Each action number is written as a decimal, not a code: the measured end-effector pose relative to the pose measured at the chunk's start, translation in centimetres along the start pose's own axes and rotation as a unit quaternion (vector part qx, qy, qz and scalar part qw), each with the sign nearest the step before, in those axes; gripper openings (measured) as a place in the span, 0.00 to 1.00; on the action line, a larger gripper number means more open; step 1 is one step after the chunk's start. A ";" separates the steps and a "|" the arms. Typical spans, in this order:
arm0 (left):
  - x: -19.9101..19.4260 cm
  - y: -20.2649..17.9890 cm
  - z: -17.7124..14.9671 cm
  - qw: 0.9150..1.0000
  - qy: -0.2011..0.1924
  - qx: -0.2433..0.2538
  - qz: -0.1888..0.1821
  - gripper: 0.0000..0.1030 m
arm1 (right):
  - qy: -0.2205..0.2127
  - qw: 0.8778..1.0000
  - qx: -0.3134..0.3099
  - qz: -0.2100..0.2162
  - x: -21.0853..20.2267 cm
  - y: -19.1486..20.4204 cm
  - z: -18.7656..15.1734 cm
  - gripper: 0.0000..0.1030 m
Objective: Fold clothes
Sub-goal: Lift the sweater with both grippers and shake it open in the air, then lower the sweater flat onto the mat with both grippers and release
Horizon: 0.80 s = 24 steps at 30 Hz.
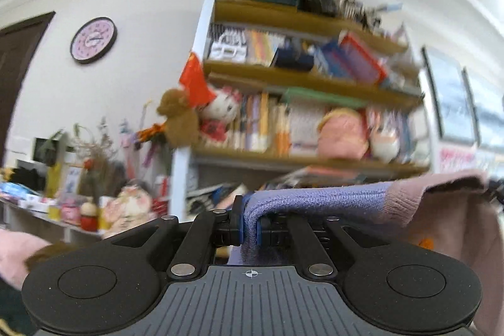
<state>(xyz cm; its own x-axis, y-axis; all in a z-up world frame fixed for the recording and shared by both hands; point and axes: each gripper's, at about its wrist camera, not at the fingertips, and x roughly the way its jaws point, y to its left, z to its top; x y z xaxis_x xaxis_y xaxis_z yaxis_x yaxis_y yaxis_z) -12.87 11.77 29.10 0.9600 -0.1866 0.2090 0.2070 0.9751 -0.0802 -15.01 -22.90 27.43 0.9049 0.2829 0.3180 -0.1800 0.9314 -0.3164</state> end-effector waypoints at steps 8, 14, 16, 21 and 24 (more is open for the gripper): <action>11.6 2.3 -13.7 0.965 0.261 -0.023 0.023 0.07 | 0.296 0.948 0.091 0.070 8.8 -0.8 -14.4 0.07; 20.3 3.2 -30.7 0.872 0.484 0.051 0.043 0.07 | 0.502 0.858 0.058 0.093 14.0 2.9 -31.6 0.07; 22.4 3.4 -32.3 0.864 0.498 0.061 0.045 0.07 | 0.517 0.850 0.053 0.085 15.6 3.2 -33.8 0.07; 27.3 4.0 -33.7 0.843 0.527 0.080 0.077 0.39 | 0.544 0.834 0.033 0.080 19.2 3.6 -37.6 0.07; 27.1 3.6 -34.8 0.832 0.526 0.132 0.121 0.83 | 0.560 0.825 0.037 0.065 20.2 3.1 -40.3 0.10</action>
<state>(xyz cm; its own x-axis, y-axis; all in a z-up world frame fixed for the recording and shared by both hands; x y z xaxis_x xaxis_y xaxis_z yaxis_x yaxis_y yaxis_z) 20.52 6.07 0.52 0.6308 0.1531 -0.7607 0.0676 0.9658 0.2505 18.28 -23.50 -3.13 0.6571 0.0301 -0.7532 -0.2889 0.9330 -0.2147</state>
